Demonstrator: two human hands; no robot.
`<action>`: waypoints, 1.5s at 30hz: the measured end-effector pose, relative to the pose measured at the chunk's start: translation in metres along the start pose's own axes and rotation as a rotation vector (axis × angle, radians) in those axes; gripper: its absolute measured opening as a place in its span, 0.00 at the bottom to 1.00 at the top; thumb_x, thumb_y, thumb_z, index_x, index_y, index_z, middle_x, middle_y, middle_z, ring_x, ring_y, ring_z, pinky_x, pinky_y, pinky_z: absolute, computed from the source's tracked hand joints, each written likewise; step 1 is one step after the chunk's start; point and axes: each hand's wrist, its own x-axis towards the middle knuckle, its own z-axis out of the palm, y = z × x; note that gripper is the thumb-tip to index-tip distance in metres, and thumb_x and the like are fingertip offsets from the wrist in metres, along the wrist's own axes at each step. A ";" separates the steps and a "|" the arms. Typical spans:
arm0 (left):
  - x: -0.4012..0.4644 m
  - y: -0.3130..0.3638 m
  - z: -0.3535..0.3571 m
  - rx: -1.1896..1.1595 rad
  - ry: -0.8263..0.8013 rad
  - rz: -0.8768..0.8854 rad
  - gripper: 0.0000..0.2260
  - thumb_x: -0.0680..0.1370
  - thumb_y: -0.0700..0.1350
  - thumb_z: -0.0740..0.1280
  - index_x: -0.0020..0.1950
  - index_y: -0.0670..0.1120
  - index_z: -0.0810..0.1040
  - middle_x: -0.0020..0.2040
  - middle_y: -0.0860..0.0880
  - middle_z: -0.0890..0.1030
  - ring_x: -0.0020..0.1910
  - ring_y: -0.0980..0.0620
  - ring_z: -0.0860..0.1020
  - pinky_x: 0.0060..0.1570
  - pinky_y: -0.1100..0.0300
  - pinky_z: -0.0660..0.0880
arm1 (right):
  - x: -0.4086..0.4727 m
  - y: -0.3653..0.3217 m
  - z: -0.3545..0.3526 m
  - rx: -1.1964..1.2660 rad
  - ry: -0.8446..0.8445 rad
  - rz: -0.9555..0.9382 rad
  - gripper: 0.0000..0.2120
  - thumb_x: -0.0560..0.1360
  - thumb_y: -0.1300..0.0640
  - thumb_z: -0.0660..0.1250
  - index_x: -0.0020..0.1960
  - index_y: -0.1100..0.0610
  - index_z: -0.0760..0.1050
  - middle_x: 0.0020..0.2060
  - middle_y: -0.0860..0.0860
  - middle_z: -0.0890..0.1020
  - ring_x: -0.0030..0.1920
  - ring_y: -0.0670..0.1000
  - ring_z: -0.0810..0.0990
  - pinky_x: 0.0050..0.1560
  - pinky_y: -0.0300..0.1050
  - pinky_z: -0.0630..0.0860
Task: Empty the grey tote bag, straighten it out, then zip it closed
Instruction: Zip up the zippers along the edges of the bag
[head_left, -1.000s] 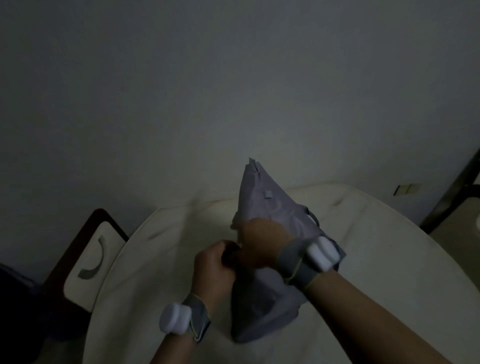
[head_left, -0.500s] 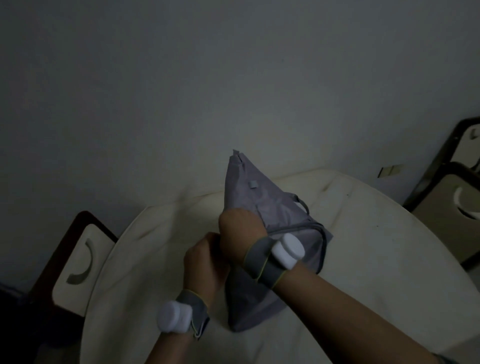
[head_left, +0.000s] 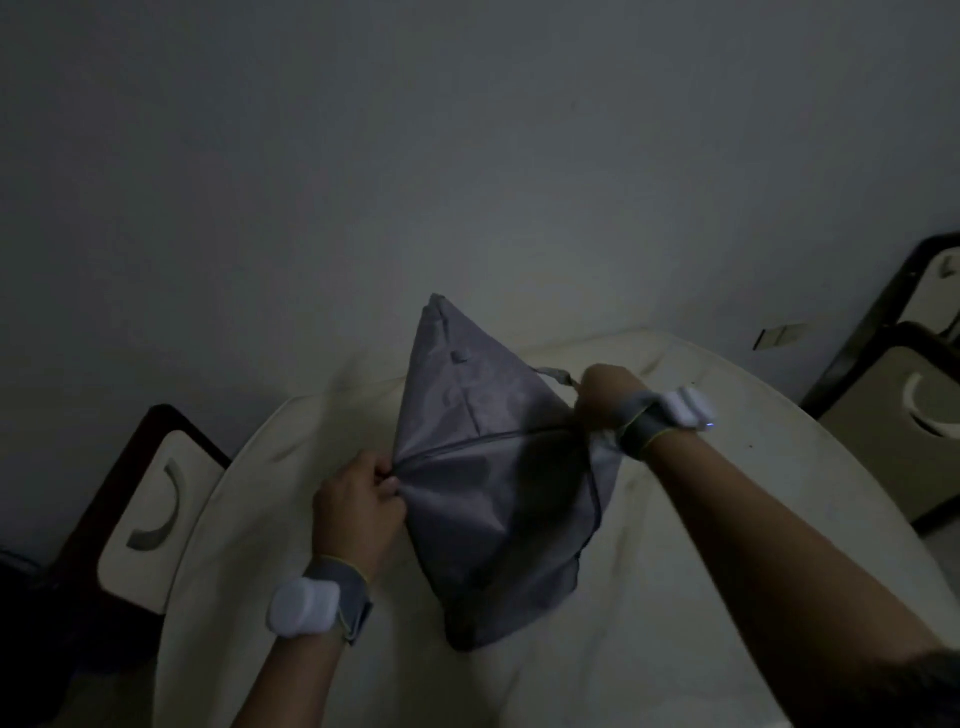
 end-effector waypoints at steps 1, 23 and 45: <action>0.001 -0.002 -0.001 0.001 -0.005 -0.012 0.04 0.68 0.35 0.69 0.40 0.42 0.77 0.37 0.39 0.82 0.39 0.36 0.79 0.35 0.54 0.70 | 0.004 0.013 0.003 0.032 -0.046 0.032 0.09 0.76 0.57 0.66 0.38 0.59 0.77 0.37 0.58 0.80 0.43 0.58 0.80 0.38 0.45 0.74; 0.053 0.161 0.115 0.344 -0.591 0.472 0.07 0.74 0.46 0.64 0.43 0.43 0.78 0.47 0.42 0.81 0.45 0.42 0.79 0.45 0.53 0.77 | -0.041 0.046 0.140 0.689 0.549 0.084 0.22 0.74 0.47 0.70 0.62 0.58 0.73 0.56 0.54 0.77 0.54 0.54 0.76 0.49 0.39 0.71; 0.104 0.120 0.024 0.102 -0.172 0.305 0.07 0.68 0.39 0.71 0.37 0.48 0.74 0.37 0.45 0.80 0.39 0.43 0.77 0.37 0.57 0.71 | 0.015 0.015 0.171 0.501 0.009 -0.155 0.18 0.72 0.41 0.65 0.34 0.54 0.70 0.31 0.54 0.76 0.40 0.61 0.80 0.32 0.44 0.63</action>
